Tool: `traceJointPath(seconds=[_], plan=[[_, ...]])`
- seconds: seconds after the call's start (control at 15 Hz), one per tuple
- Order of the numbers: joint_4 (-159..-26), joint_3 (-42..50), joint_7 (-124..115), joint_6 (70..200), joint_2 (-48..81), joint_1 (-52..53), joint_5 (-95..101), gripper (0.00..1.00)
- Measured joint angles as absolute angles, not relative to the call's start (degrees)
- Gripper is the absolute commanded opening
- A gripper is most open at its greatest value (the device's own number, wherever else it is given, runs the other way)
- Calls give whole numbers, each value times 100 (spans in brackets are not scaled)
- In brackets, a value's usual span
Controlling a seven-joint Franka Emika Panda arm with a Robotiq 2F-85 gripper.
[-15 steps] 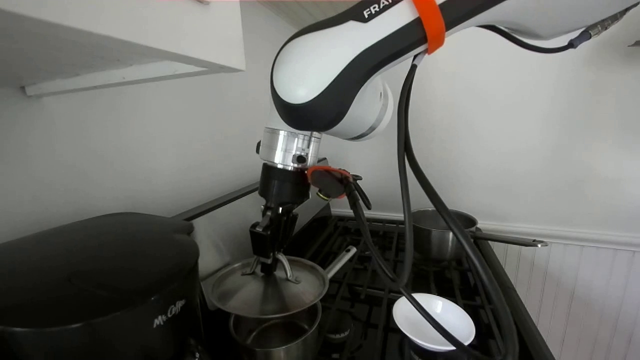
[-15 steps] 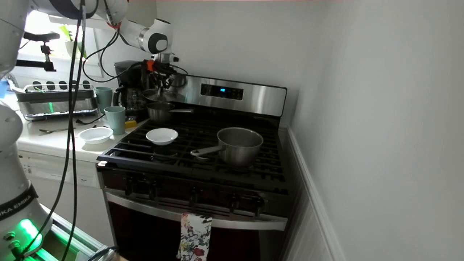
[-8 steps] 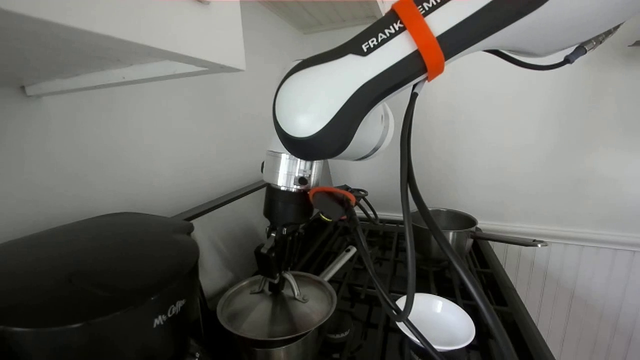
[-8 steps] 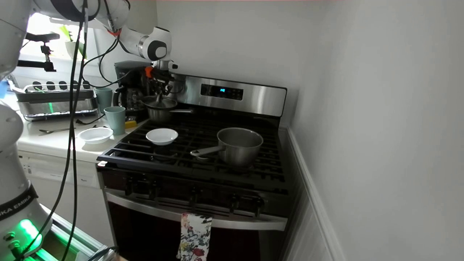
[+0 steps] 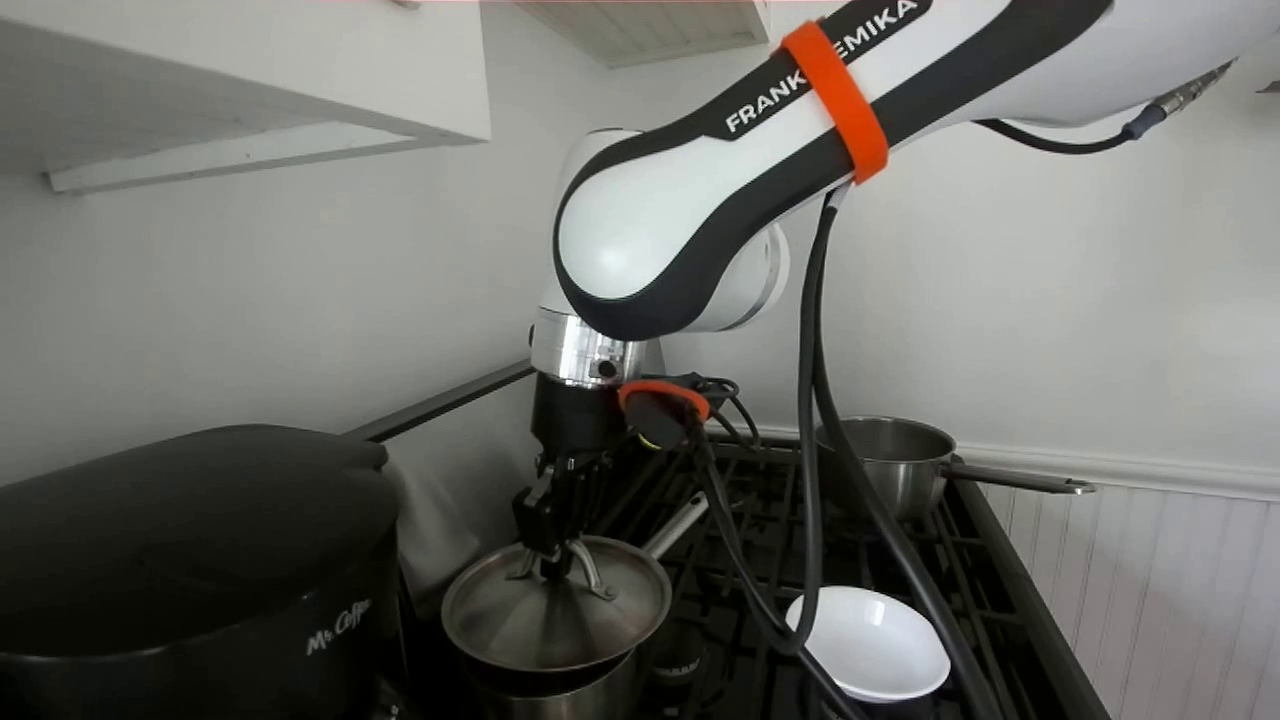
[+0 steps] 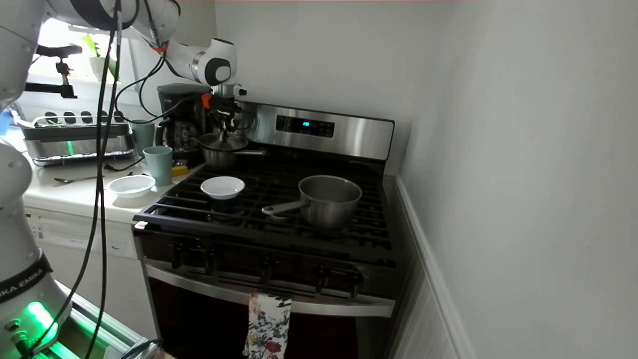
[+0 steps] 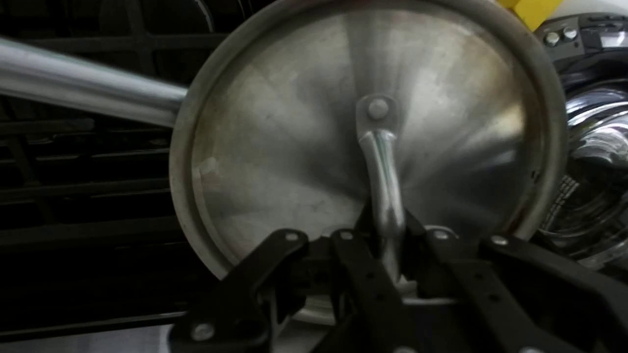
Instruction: Remove the lid from the pot on the right and put it on the other pot on the left
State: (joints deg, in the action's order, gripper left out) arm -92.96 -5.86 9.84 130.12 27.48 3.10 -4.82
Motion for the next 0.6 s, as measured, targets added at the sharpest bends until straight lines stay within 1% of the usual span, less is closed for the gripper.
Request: traceJointPath(seconds=[0.6], plan=[[-9286, -650, 984, 13005, 2820, 318, -483, 2]])
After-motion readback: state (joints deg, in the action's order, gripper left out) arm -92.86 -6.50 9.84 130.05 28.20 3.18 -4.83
